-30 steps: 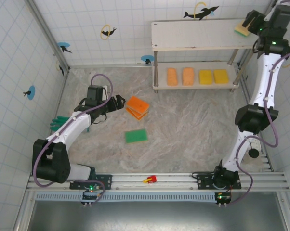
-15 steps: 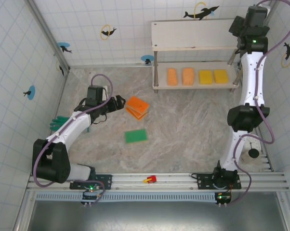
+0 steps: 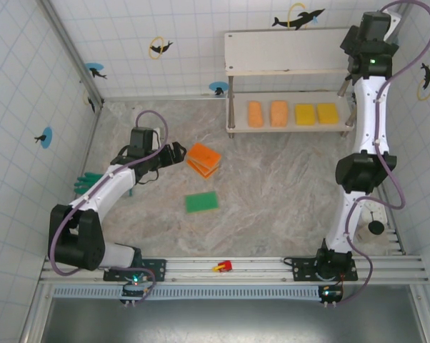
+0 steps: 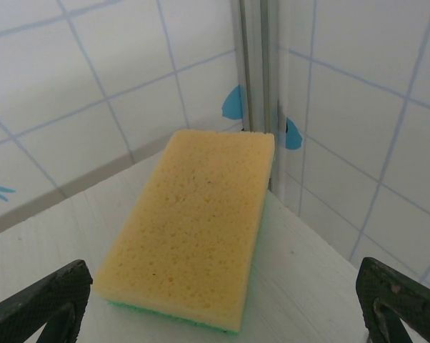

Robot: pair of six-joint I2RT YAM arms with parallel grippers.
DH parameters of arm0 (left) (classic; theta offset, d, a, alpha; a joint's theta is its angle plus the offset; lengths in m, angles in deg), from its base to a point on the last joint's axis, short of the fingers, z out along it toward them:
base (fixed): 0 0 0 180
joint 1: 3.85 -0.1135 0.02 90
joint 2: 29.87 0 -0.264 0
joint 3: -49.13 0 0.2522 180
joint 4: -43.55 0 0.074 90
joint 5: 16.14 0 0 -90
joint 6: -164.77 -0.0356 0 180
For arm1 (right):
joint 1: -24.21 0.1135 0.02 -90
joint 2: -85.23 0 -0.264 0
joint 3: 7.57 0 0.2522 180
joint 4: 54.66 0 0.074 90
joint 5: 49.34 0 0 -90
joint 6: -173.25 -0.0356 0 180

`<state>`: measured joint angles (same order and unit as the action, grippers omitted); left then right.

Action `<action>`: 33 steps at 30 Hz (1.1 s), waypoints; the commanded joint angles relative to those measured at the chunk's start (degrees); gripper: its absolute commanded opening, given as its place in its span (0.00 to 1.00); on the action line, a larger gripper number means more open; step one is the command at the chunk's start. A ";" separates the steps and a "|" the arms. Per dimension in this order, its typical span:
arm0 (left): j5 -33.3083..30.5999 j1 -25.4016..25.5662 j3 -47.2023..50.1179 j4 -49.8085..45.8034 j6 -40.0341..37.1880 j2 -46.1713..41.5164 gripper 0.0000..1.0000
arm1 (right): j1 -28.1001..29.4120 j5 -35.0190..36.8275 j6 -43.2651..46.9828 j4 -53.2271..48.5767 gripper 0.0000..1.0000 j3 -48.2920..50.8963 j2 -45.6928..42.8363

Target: Place and organize the cleaning sponges onto the shelf

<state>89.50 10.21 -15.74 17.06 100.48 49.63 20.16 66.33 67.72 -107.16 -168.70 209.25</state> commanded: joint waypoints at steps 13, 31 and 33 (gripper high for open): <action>0.36 -0.41 -0.65 0.47 -0.85 1.24 0.97 | 0.35 -0.27 3.84 1.13 0.87 -2.57 2.10; -0.08 -0.42 0.22 0.78 -0.82 0.87 0.97 | -0.07 -1.40 10.03 -4.63 0.75 -2.33 1.40; -0.09 -0.44 0.25 0.87 -0.81 0.96 0.97 | -0.38 -1.43 10.58 -5.32 0.74 -2.39 1.22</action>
<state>89.52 10.23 -15.74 17.27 100.29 50.40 20.09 64.82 76.50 -110.81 -168.70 210.37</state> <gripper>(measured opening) 0.974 0.745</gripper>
